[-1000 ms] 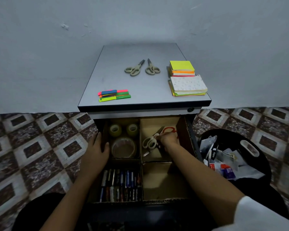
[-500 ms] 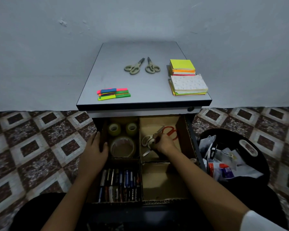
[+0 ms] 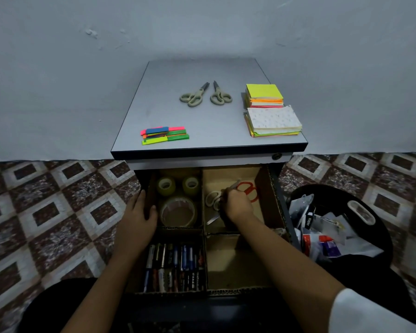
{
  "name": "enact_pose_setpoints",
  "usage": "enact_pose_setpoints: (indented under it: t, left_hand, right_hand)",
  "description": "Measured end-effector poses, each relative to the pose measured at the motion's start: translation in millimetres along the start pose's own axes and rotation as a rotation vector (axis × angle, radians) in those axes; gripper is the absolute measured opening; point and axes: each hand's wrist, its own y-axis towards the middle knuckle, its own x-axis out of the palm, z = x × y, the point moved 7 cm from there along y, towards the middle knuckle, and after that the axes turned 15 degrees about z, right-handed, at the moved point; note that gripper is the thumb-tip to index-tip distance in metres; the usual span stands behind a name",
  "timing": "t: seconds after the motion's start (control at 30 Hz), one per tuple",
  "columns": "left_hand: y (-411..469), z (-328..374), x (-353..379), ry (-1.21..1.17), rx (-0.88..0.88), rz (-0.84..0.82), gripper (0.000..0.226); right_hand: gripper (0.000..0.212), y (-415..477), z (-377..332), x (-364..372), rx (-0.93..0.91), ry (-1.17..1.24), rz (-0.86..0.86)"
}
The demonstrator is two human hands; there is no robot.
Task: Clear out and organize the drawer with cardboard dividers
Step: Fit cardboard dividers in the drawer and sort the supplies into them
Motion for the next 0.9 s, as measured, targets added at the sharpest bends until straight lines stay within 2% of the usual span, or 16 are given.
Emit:
enact_pose_setpoints:
  t: [0.2, 0.37, 0.5, 0.63, 0.9]
  left_hand:
    - [-0.1, 1.3, -0.4, 0.005, 0.0, 0.002, 0.053]
    - [-0.6, 3.0, -1.5, 0.018, 0.001, 0.006, 0.053]
    - [1.1, 2.0, 0.0, 0.012, -0.007, -0.006, 0.053]
    - [5.3, -0.7, -0.9, -0.045, -0.028, -0.007, 0.051]
    - [47.7, 44.6, -77.1, -0.207, 0.107, 0.399, 0.035]
  right_hand:
    - [0.017, -1.1, 0.1, -2.0, 0.011, 0.038, 0.03]
    - [0.017, -7.0, -3.4, -15.3, 0.037, 0.187, 0.085]
    - [0.021, -13.1, -11.8, -40.8, -0.023, 0.301, 0.153]
    - [0.022, -18.1, -22.9, -69.8, -0.059, 0.405, 0.14]
    - [0.019, -4.1, -70.6, -171.4, -0.251, 0.51, 0.263]
